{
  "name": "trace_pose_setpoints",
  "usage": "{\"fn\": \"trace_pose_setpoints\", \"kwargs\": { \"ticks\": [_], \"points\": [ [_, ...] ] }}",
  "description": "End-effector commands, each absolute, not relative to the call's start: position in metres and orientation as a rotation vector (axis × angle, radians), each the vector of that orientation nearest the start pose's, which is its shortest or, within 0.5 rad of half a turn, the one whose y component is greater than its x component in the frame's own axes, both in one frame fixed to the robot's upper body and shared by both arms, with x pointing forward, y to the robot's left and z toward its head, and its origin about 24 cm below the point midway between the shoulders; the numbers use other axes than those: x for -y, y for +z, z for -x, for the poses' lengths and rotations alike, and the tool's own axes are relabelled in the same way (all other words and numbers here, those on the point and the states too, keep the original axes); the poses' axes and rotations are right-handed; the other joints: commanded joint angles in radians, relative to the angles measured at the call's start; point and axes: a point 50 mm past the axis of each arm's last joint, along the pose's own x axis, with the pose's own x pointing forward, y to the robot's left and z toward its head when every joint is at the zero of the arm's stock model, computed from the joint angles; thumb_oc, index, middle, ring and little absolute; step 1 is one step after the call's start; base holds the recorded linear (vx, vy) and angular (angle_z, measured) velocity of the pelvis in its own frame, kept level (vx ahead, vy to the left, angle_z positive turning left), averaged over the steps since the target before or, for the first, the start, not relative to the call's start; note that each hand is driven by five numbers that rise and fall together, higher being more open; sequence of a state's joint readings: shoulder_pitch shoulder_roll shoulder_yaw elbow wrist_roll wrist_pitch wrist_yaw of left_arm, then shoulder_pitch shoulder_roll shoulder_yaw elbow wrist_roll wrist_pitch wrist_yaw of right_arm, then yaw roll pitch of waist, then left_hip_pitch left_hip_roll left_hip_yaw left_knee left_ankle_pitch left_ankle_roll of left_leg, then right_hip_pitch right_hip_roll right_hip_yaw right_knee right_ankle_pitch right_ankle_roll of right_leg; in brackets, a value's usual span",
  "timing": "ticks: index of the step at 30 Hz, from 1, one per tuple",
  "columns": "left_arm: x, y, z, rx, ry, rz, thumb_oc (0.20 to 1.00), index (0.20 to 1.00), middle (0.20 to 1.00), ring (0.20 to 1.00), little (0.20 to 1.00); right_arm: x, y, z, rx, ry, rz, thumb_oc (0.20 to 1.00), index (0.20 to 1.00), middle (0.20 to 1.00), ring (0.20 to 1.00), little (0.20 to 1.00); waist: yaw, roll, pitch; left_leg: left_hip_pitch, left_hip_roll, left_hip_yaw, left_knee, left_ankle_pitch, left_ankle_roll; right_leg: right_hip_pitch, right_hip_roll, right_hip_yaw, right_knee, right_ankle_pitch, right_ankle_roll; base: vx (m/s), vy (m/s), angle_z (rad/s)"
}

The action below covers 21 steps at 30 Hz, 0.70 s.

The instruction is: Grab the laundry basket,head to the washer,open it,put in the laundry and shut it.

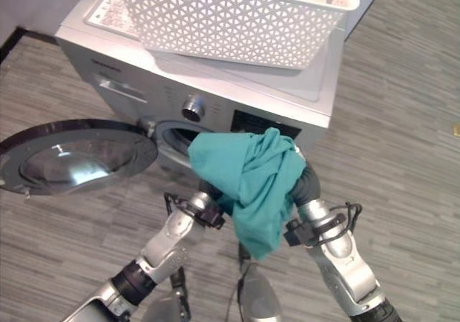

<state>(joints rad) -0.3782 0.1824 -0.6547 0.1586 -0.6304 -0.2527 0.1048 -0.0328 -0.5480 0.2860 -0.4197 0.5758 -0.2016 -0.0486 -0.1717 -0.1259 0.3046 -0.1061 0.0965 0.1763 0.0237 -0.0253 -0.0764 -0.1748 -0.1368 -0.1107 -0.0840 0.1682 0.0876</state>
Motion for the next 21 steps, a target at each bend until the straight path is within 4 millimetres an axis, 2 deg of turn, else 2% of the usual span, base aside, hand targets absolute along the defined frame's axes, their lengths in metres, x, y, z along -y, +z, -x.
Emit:
{"fn": "trace_pose_setpoints", "kwargs": {
  "ticks": [1,12,21],
  "points": [
    [-0.010,0.096,-0.270,0.178,-0.612,0.419,1.000,1.000,1.000,1.000,1.000,0.145,0.174,-0.226,0.598,0.410,-0.184,0.200,0.200,0.200,0.200,0.200,0.010,-0.021,-0.061,0.008,0.057,0.031,0.086,-0.141,0.012,-0.051,-0.094,0.053,0.134,-0.124,0.086,0.00,0.000,0.00],
    [0.001,0.100,-0.279,0.171,-0.581,0.475,1.000,1.000,1.000,1.000,1.000,0.133,0.175,-0.230,0.595,0.449,-0.215,0.200,0.200,0.200,0.200,0.200,-0.007,-0.026,-0.064,0.008,0.066,0.041,0.077,-0.130,0.006,-0.065,-0.084,0.059,0.140,-0.126,0.081,0.00,-0.009,-0.06],
    [0.003,0.123,-0.283,0.261,-0.591,0.505,1.000,1.000,1.000,1.000,1.000,0.142,0.178,-0.232,0.615,0.415,-0.197,0.200,0.200,0.200,0.200,0.200,-0.018,-0.030,-0.061,0.003,0.071,0.042,0.080,-0.127,0.000,-0.065,-0.081,0.055,0.145,-0.130,0.081,0.00,0.000,0.00]
  ]
}}
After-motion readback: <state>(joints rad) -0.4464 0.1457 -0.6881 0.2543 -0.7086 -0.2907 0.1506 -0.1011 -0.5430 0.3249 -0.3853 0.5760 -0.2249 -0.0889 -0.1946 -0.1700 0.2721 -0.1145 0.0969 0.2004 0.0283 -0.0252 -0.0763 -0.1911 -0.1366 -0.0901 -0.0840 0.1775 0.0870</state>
